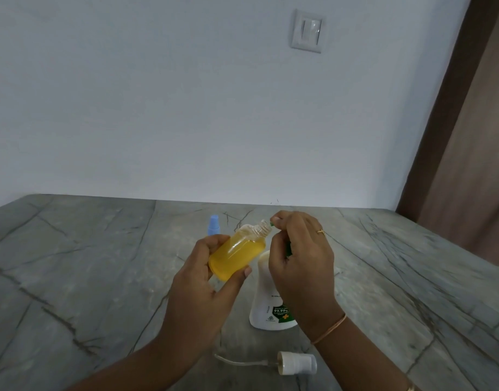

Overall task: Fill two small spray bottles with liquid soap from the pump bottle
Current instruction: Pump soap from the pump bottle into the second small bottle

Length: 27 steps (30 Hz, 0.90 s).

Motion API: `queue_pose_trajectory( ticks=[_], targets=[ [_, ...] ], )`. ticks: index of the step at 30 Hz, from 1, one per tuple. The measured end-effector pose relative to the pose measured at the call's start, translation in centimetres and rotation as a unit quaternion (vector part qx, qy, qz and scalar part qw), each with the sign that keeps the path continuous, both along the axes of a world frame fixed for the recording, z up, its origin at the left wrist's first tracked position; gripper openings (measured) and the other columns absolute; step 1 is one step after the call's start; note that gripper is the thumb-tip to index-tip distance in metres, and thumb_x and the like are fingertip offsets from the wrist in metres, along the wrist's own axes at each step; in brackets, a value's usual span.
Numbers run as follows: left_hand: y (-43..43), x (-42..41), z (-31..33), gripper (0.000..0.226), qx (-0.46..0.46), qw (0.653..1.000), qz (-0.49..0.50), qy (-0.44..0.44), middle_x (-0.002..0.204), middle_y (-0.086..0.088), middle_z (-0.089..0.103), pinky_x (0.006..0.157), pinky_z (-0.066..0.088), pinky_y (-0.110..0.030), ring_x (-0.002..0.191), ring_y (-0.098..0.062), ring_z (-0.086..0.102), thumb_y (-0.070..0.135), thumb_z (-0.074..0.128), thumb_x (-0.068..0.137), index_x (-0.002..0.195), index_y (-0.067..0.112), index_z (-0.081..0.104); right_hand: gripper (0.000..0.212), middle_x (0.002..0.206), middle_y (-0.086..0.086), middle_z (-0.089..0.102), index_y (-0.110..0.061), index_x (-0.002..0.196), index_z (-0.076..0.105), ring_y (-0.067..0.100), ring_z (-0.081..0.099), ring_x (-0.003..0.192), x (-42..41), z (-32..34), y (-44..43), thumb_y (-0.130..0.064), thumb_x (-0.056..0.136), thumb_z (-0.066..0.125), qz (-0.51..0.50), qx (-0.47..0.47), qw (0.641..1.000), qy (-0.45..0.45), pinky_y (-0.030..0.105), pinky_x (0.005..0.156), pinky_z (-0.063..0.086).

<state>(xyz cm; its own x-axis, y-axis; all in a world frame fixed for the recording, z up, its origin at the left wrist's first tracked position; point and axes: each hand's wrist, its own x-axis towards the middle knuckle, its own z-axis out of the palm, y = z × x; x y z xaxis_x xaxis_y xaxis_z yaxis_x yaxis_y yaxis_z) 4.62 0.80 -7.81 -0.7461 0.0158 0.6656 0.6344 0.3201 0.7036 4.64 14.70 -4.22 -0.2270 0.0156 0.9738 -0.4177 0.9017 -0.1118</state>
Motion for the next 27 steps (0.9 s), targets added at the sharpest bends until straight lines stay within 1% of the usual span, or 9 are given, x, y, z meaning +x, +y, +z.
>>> queue_pose_trajectory(
  ticks=[3, 6, 9, 14, 19, 21, 23, 25, 27],
  targets=[
    [0.01, -0.1, -0.02, 0.038, 0.006, 1.0, -0.006, 0.004, 0.095, 0.03, 0.052, 0.069, 0.041, 0.002, 0.092, 0.012, 0.054, 0.045, 0.064, 0.063, 0.095, 0.046, 0.044, 0.022, 0.081, 0.005, 0.066, -0.004, 0.083, 0.063, 0.019, 0.06, 0.08, 0.07, 0.47, -0.09, -0.007, 0.078, 0.042, -0.003, 0.001, 1.0, -0.007, 0.028, 0.061, 0.051],
    [0.03, -0.1, -0.04, 0.038, 0.003, 1.0, 0.0, 0.003, 0.095, 0.031, 0.051, 0.067, 0.042, 0.0, 0.088, 0.007, 0.056, 0.047, 0.064, 0.063, 0.095, 0.046, 0.043, 0.022, 0.08, 0.004, 0.066, -0.005, 0.083, 0.063, 0.019, 0.06, 0.079, -0.09, 0.72, 0.0, -0.008, 0.078, 0.042, -0.007, -0.001, 1.0, -0.009, 0.028, 0.06, 0.05],
    [0.02, -0.1, -0.05, 0.039, 0.008, 1.0, -0.002, 0.005, 0.096, 0.029, 0.053, 0.069, 0.044, -0.002, 0.093, 0.005, 0.056, 0.048, 0.064, 0.063, 0.096, 0.046, 0.044, 0.022, 0.08, 0.006, 0.066, -0.003, 0.083, 0.063, 0.019, 0.06, 0.08, -0.22, 0.49, 0.11, -0.006, 0.078, 0.042, -0.011, 0.003, 1.0, 0.002, 0.028, 0.062, 0.051],
    [0.09, -0.05, -0.04, 0.038, -0.002, 1.0, 0.001, 0.007, 0.096, 0.032, 0.049, 0.07, 0.041, 0.002, 0.088, 0.006, 0.055, 0.047, 0.063, 0.063, 0.095, 0.045, 0.042, 0.022, 0.081, 0.007, 0.066, -0.001, 0.082, 0.064, 0.017, 0.057, 0.082, -0.31, -0.24, -0.03, -0.004, 0.079, 0.043, -0.004, 0.002, 1.0, 0.013, 0.029, 0.065, 0.051],
    [0.12, -0.03, -0.04, 0.038, -0.005, 1.0, 0.001, 0.006, 0.096, 0.032, 0.048, 0.067, 0.041, -0.002, 0.088, 0.003, 0.055, 0.046, 0.063, 0.063, 0.095, 0.046, 0.041, 0.022, 0.079, 0.006, 0.066, -0.003, 0.082, 0.063, 0.018, 0.06, 0.077, -0.22, 0.18, 0.07, -0.006, 0.079, 0.042, -0.003, 0.002, 1.0, 0.003, 0.028, 0.061, 0.051],
    [0.12, -0.06, -0.04, 0.038, -0.003, 1.0, 0.0, 0.006, 0.095, 0.032, 0.048, 0.066, 0.042, 0.001, 0.088, 0.005, 0.056, 0.046, 0.064, 0.063, 0.094, 0.046, 0.042, 0.022, 0.079, 0.005, 0.066, -0.003, 0.082, 0.063, 0.019, 0.061, 0.077, -0.25, 0.45, 0.21, -0.006, 0.078, 0.042, -0.007, 0.005, 1.0, -0.001, 0.028, 0.061, 0.051],
    [0.08, -0.16, -0.1, 0.038, 0.002, 1.0, -0.003, 0.007, 0.094, 0.032, 0.049, 0.069, 0.04, 0.003, 0.089, 0.009, 0.055, 0.046, 0.064, 0.063, 0.094, 0.046, 0.042, 0.021, 0.079, 0.006, 0.066, -0.003, 0.083, 0.063, 0.02, 0.061, 0.077, -0.28, 0.53, 0.28, -0.006, 0.079, 0.043, -0.009, 0.006, 1.0, 0.0, 0.029, 0.061, 0.051],
    [-0.01, -0.24, -0.16, 0.038, 0.002, 1.0, -0.005, 0.008, 0.095, 0.032, 0.05, 0.071, 0.04, 0.002, 0.095, 0.015, 0.051, 0.048, 0.063, 0.064, 0.095, 0.046, 0.043, 0.02, 0.08, 0.006, 0.065, -0.002, 0.083, 0.063, 0.02, 0.061, 0.078, -0.32, 0.4, 0.23, -0.005, 0.079, 0.043, -0.006, 0.004, 1.0, 0.006, 0.03, 0.061, 0.052],
    [-0.04, -0.26, -0.19, 0.039, 0.003, 1.0, -0.006, 0.007, 0.096, 0.032, 0.05, 0.068, 0.044, -0.002, 0.093, 0.012, 0.054, 0.049, 0.063, 0.063, 0.096, 0.046, 0.043, 0.02, 0.08, 0.008, 0.065, -0.001, 0.082, 0.063, 0.021, 0.061, 0.078, -0.35, 0.16, 0.08, -0.004, 0.079, 0.043, -0.003, 0.002, 1.0, 0.012, 0.032, 0.062, 0.053]
  ],
)
